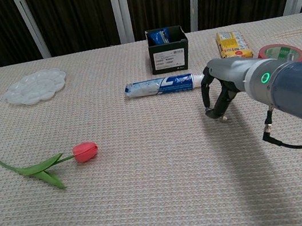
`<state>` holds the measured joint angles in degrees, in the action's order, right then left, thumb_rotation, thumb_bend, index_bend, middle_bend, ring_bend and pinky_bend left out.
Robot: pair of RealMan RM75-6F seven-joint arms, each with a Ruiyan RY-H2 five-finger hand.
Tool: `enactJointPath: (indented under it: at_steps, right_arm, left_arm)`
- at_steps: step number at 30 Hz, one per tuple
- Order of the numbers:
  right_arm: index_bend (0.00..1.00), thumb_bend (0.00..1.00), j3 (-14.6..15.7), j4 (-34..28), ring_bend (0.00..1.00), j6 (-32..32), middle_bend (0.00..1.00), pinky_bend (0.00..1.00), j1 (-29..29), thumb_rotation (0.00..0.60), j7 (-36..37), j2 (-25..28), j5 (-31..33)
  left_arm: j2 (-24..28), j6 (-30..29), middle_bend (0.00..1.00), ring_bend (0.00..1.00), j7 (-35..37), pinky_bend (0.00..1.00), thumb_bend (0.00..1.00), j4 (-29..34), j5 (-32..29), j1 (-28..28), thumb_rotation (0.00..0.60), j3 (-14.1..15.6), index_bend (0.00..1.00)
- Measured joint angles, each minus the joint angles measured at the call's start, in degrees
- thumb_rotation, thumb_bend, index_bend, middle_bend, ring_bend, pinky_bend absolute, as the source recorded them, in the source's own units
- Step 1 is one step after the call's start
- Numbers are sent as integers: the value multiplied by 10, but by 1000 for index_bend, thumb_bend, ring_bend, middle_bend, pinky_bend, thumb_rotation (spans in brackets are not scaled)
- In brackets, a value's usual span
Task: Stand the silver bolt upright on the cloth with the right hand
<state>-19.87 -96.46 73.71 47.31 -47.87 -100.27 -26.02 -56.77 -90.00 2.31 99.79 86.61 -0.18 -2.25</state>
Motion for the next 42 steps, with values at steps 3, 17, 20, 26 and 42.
enactJointPath:
  at_steps: [3,17,20,26,42]
  right_arm:
    - [572,361,1,-3,50,0,11,0,0,600,1,3,1]
    - [572,361,1,-14,50,1,11,0,-3,600,16,23,6]
    - [572,361,2,-15,50,1,11,0,-3,600,17,25,9]
    - [572,360,3,-16,50,0,11,0,-4,600,21,31,11]
    - [572,361,10,-28,50,-10,11,0,-4,600,29,50,25]
  left_arm:
    - [0,0,0,0,-1,0,248,0,-1,0,600,0,161]
    - [-3,1,0,0,-8,0,248,1,-1,-1,600,0,161]
    - [-3,1,0,0,-9,0,248,2,-1,-1,600,0,161]
    - [-4,1,0,0,-11,0,248,2,-2,-1,600,0,161]
    - [-4,1,0,0,-14,0,248,2,-1,-1,600,0,161]
